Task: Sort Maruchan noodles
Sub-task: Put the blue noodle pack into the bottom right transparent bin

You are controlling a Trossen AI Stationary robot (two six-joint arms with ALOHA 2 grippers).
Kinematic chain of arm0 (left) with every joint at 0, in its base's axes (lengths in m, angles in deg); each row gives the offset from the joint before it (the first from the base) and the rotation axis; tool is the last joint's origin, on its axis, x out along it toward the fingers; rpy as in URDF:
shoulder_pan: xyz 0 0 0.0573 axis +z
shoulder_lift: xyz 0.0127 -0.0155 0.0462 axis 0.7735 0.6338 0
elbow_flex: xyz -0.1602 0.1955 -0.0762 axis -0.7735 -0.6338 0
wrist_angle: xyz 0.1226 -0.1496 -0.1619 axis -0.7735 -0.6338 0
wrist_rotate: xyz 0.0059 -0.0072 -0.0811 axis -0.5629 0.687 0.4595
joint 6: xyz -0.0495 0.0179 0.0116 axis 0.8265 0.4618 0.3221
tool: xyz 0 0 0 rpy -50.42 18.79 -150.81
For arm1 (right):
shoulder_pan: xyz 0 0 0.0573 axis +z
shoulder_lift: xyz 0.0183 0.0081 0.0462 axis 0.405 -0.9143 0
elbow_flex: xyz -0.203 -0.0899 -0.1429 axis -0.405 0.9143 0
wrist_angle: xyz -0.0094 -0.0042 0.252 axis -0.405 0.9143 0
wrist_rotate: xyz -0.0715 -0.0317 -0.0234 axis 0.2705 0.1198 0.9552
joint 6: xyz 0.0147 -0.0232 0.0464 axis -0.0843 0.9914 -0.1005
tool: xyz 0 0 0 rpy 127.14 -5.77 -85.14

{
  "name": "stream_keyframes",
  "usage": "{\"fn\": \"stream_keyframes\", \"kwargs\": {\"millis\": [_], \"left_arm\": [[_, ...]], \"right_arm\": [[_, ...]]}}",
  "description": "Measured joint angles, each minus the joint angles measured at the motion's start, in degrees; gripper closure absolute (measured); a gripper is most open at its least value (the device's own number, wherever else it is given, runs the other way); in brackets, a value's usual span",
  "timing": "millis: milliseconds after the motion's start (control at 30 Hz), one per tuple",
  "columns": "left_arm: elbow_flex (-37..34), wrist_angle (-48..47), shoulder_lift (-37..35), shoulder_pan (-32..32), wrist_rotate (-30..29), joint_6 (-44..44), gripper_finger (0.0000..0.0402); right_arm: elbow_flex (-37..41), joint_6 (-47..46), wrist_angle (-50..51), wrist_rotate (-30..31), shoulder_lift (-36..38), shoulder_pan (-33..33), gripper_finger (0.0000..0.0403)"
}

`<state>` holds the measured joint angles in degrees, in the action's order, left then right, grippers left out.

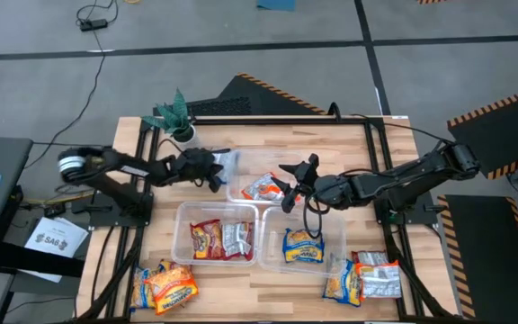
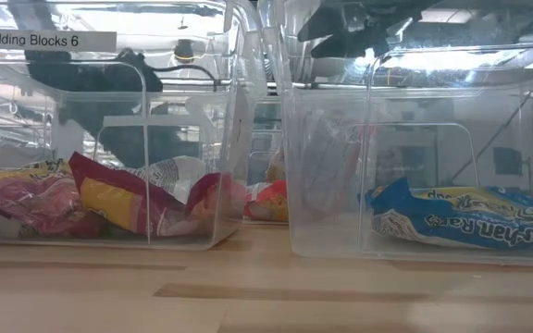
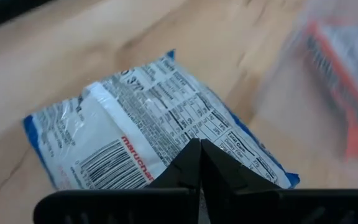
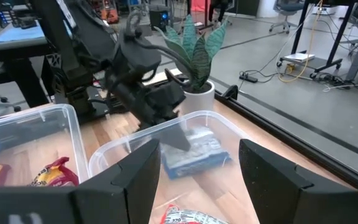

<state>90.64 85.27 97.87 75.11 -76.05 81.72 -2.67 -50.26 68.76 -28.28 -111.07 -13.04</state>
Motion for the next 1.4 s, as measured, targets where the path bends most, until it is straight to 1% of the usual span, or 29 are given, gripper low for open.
{"fn": "stream_keyframes", "kwargs": {"millis": [100,233,300,433,533,667,800,900,1067,1200,1400], "left_arm": [[1.95,-15.07,-6.49,-0.12,-0.43,0.14,0.0401],[2.84,-32.10,-13.23,-0.89,-0.58,4.18,0.0401],[2.91,-39.58,-15.85,-1.28,-0.72,6.34,0.0401],[2.98,-49.15,-19.94,-2.04,-1.00,10.59,0.0401],[2.81,-51.75,-23.05,-2.81,-0.98,14.10,0.0401],[4.90,-54.78,-26.92,-4.07,-0.85,16.00,0.0401],[6.35,-53.31,-30.09,-5.97,-6.05,16.13,0.0401],[6.21,-53.96,-30.80,-7.06,-9.93,17.09,0.0401],[6.21,-54.63,-29.64,-7.72,-11.65,18.80,0.0397],[6.24,-54.58,-28.06,-7.76,-13.40,19.54,0.0369],[6.26,-55.78,-26.22,-7.74,-15.95,20.68,0.0299]], "right_arm": [[0.00,0.01,0.02,-0.02,0.00,0.00,0.0163],[0.00,-0.62,0.04,-0.15,0.00,0.00,0.0163],[0.00,-1.29,0.20,-0.17,0.00,0.00,0.0163],[-0.01,-1.33,0.20,-0.17,0.00,0.00,0.0163],[-0.01,-1.36,0.15,-0.17,0.00,0.00,0.0163],[0.00,-1.42,0.16,-0.17,0.00,0.00,0.0163],[-0.02,-1.50,0.15,-0.17,0.00,0.00,0.0163],[-0.02,-1.49,0.17,-0.17,0.00,0.00,0.0163],[-0.02,-1.49,0.16,-0.22,0.00,-0.02,0.0163],[-0.02,-1.49,0.17,-0.26,0.00,-0.02,0.0163],[-0.01,-1.47,0.15,-0.33,0.00,-0.04,0.0163]]}}
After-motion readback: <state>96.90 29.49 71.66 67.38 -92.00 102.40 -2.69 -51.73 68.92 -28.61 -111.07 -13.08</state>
